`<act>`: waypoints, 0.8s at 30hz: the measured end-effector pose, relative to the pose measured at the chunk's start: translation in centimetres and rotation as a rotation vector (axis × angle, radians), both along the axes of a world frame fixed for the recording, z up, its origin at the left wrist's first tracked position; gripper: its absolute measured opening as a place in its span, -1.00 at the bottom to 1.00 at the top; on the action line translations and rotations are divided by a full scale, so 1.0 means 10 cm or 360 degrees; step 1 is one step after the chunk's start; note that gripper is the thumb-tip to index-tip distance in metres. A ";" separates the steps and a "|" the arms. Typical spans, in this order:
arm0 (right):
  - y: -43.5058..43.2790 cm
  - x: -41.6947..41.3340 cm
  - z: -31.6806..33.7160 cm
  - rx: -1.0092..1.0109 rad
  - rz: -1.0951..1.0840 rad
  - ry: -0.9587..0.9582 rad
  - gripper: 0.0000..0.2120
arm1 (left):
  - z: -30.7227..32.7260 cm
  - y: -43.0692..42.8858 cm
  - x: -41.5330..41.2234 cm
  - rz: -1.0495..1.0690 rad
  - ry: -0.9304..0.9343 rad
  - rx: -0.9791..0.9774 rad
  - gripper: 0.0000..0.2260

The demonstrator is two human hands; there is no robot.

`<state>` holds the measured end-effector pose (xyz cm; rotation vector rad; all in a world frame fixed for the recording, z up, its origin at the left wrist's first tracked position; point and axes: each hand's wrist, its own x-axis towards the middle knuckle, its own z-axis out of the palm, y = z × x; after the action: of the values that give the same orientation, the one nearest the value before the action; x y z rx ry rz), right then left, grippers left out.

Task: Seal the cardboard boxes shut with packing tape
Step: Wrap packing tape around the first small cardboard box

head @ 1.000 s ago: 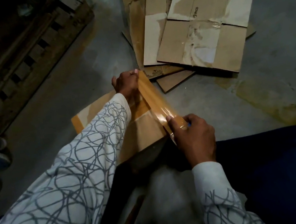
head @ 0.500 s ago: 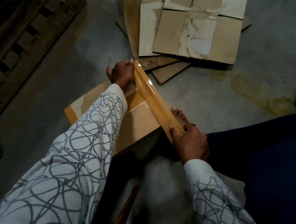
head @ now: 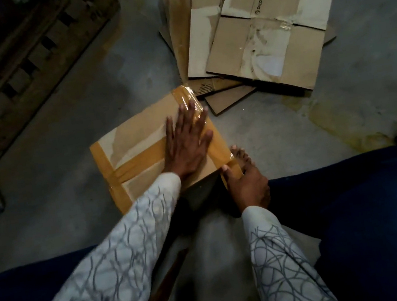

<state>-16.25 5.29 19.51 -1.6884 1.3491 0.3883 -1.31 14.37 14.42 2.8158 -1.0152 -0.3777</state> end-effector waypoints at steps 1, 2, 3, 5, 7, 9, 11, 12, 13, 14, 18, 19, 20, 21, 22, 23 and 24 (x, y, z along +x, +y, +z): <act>0.00 0.00 -0.05 0.0006 -0.0009 -0.0007 -0.43 | -0.01 0.06 -0.14 -0.0031 -0.0004 -0.0018 -0.46; 0.00 -0.01 -0.10 0.0009 -0.0007 -0.0018 -0.42 | -0.01 0.11 -0.26 -0.0046 -0.0005 -0.0037 -0.46; 0.00 -0.02 -0.14 -0.0001 0.0007 -0.0038 -0.40 | -0.01 0.15 -0.36 -0.0049 -0.0005 -0.0052 -0.45; 0.00 -0.03 -0.21 -0.0020 0.0041 -0.0089 -0.39 | -0.02 0.18 -0.52 -0.0045 -0.0018 0.0001 -0.42; 0.00 -0.03 -0.25 -0.0028 0.0088 -0.0101 -0.40 | -0.01 0.16 -0.58 -0.0040 0.0025 0.0100 -0.43; 0.00 -0.01 -0.24 -0.0011 0.0121 -0.0063 -0.40 | 0.09 0.12 -0.53 -0.0010 0.0157 0.0110 -0.44; -0.01 0.00 -0.21 0.0033 0.0130 -0.0028 -0.38 | 0.26 0.09 -0.53 0.0089 0.0231 -0.0090 -0.50; -0.01 -0.01 -0.18 0.0045 0.0140 -0.0020 -0.39 | 0.36 0.08 -0.59 0.0218 0.0185 -0.0328 -0.57; -0.01 -0.02 -0.18 0.0047 0.0156 -0.0014 -0.39 | 0.48 0.07 -0.71 0.0412 0.0085 -0.0587 -0.64; -0.02 -0.03 -0.16 0.0051 0.0170 -0.0007 -0.41 | 0.58 0.06 -0.89 0.0646 -0.0004 -0.0781 -0.69; -0.08 -0.10 -0.04 0.0083 0.0254 -0.0013 -0.44 | 0.59 0.02 -1.55 0.1847 0.0884 -0.1163 -0.79; -0.09 -0.12 0.00 0.0097 0.0275 -0.0022 -0.44 | 0.58 -0.01 -1.63 0.2067 0.1248 -0.1248 -0.69; -0.10 -0.15 0.05 0.0118 0.0277 -0.0033 -0.45 | 0.57 -0.04 -1.68 0.2161 0.1625 -0.1331 -0.62; -0.11 -0.17 0.08 0.0149 0.0268 -0.0049 -0.45 | 0.58 -0.07 -1.71 0.2153 0.1930 -0.1403 -0.64; -0.11 -0.19 0.13 0.0180 0.0258 -0.0057 -0.44 | 0.62 -0.11 -1.72 0.2138 0.2119 -0.1505 -0.72; -0.11 -0.21 0.16 0.0198 0.0258 -0.0062 -0.43 | 0.63 -0.14 -1.72 0.2175 0.2218 -0.1625 -0.74; -0.10 -0.24 0.21 0.0191 0.0284 -0.0057 -0.43 | 0.63 -0.16 -1.72 0.2205 0.2266 -0.1687 -0.71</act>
<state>-18.64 4.29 21.64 -1.7119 1.1303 0.5284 -18.51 12.73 20.74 1.0978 0.7961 -0.9148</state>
